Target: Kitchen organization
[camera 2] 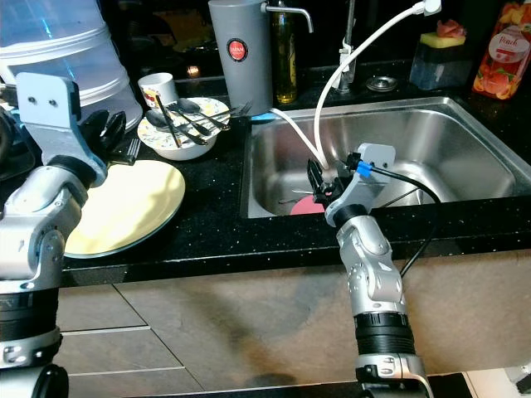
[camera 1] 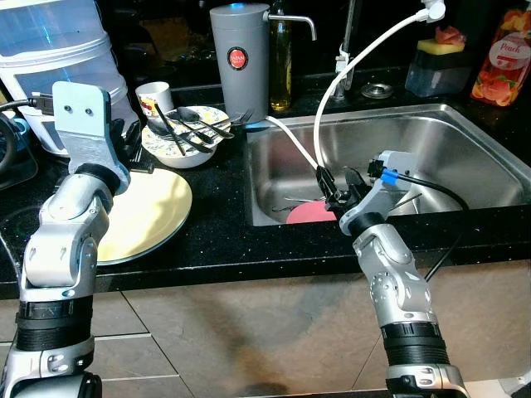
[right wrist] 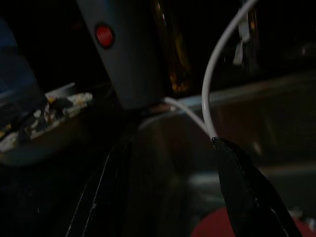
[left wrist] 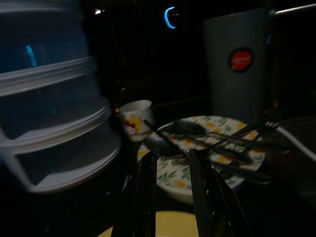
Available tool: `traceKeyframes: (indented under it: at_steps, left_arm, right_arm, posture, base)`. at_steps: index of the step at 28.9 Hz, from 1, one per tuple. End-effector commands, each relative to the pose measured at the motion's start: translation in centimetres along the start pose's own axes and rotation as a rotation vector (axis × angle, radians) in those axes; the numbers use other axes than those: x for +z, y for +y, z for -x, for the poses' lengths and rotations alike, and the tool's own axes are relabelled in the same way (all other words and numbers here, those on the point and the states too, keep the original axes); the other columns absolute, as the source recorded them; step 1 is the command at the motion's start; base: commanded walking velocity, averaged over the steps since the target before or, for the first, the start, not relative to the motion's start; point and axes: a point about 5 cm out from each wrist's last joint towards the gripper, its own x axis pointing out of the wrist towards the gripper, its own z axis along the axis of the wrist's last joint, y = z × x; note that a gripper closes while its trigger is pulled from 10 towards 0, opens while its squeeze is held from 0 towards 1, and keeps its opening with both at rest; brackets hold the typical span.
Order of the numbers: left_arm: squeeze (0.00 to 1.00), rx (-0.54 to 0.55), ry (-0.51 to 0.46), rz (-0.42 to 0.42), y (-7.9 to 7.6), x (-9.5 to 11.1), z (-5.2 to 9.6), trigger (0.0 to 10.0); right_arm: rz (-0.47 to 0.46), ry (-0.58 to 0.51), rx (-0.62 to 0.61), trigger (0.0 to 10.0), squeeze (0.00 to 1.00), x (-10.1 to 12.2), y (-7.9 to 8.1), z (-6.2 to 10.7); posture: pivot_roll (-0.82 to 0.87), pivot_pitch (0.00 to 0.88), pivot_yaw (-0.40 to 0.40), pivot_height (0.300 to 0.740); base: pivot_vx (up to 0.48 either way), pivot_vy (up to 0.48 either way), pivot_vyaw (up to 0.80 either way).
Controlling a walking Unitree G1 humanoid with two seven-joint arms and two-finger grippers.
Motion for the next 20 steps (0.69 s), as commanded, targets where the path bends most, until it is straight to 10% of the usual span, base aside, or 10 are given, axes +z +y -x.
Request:
traceKeyframes:
  at_steps: [1, 20]
  left_arm:
    - [0.0, 0.04, 0.038, 0.002, 0.8, -0.6, 0.5, 10.0]
    - [0.0, 0.273, 0.422, -0.058, 8.9, -3.9, 0.4, 10.0]
  right_arm:
    - [0.007, -0.017, 0.022, 10.0, 0.0, 0.4, 0.4, -0.3]
    - [0.11, 0.12, 0.18, 10.0, 0.0, -0.5, 1.8, -2.1]
  posture:
    - [0.07, 0.096, 0.109, 0.74]
    - [0.06, 0.108, 0.084, 0.74]
  base:
    - [0.0, 0.0, 0.0]
    - [0.0, 0.0, 0.0]
